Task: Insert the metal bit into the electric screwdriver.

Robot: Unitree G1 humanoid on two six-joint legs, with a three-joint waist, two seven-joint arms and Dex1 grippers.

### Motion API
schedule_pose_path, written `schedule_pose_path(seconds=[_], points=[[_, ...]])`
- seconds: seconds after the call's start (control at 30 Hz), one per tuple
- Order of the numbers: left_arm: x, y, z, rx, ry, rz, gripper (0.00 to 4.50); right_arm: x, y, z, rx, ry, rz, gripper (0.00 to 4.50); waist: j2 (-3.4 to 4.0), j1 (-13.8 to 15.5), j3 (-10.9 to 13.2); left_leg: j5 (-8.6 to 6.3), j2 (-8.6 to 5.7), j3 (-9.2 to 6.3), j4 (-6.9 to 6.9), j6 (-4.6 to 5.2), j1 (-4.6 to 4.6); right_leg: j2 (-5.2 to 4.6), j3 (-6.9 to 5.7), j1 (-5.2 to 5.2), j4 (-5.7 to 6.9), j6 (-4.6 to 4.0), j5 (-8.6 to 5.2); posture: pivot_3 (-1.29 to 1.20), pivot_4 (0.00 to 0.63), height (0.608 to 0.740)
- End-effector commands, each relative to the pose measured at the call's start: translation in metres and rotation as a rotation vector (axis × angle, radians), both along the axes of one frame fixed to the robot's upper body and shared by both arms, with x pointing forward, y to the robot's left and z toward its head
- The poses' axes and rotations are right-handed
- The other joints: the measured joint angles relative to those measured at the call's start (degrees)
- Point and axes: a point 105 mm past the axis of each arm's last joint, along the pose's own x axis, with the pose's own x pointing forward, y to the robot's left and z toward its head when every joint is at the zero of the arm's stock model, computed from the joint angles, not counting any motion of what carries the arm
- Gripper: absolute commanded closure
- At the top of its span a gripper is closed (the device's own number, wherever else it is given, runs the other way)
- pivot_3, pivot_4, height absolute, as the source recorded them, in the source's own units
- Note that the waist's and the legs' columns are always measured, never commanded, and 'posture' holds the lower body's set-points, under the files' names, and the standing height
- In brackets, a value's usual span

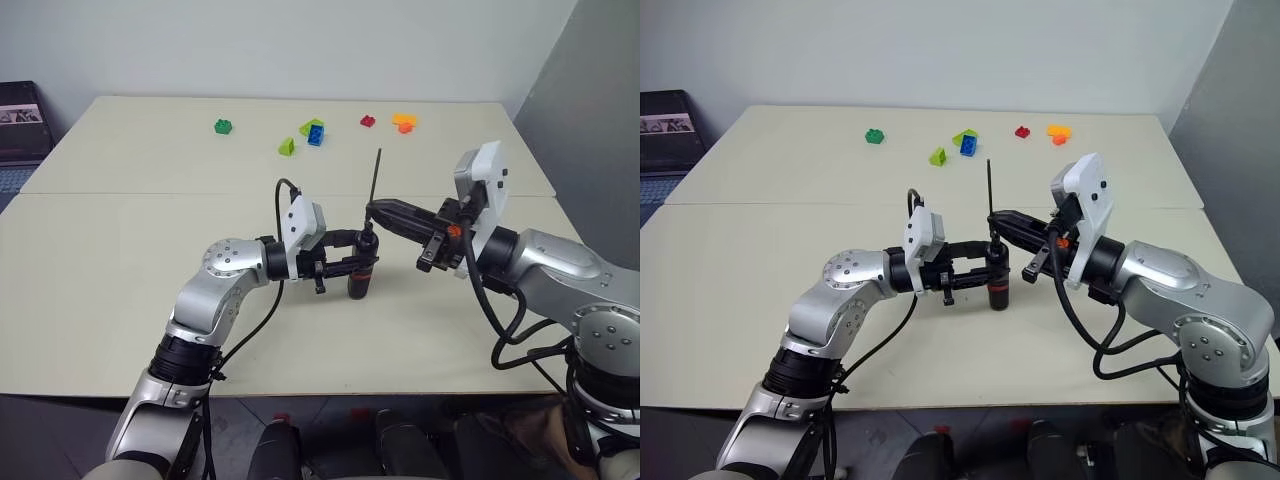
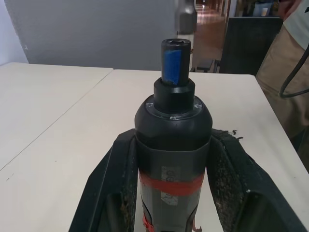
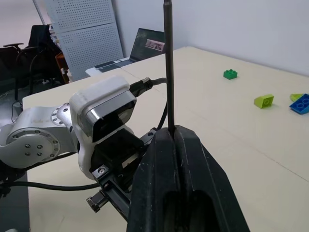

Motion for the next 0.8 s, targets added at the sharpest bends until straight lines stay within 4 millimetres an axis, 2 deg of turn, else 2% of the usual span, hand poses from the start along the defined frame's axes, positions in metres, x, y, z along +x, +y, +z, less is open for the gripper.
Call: schedule_pose_path(seconds=[0.03, 0.8], points=[[-0.0013, 0.0013, 0.0104, 0.0, -0.053, 0.002, 2.86, -0.0054, 0.0007, 0.0097, 0.02, -0.061, 0.007, 4.5, 0.0, 0.0, 0.0, 0.0, 0.0, 0.0, 0.0, 0.0, 0.0, 0.0, 0.0, 0.0, 0.0, 0.01, 0.0, 0.0, 0.15, 0.74], [-0.0014, 0.0022, 0.0095, 0.002, -0.051, 0.001, 2.86, -0.0008, -0.0038, 0.0039, -0.002, -0.062, -0.008, 4.5, 0.0, 0.0, 0.0, 0.0, 0.0, 0.0, 0.0, 0.0, 0.0, 0.0, 0.0, 0.0, 0.0, 0.01, -0.01, 0.0, 0.15, 0.74]])
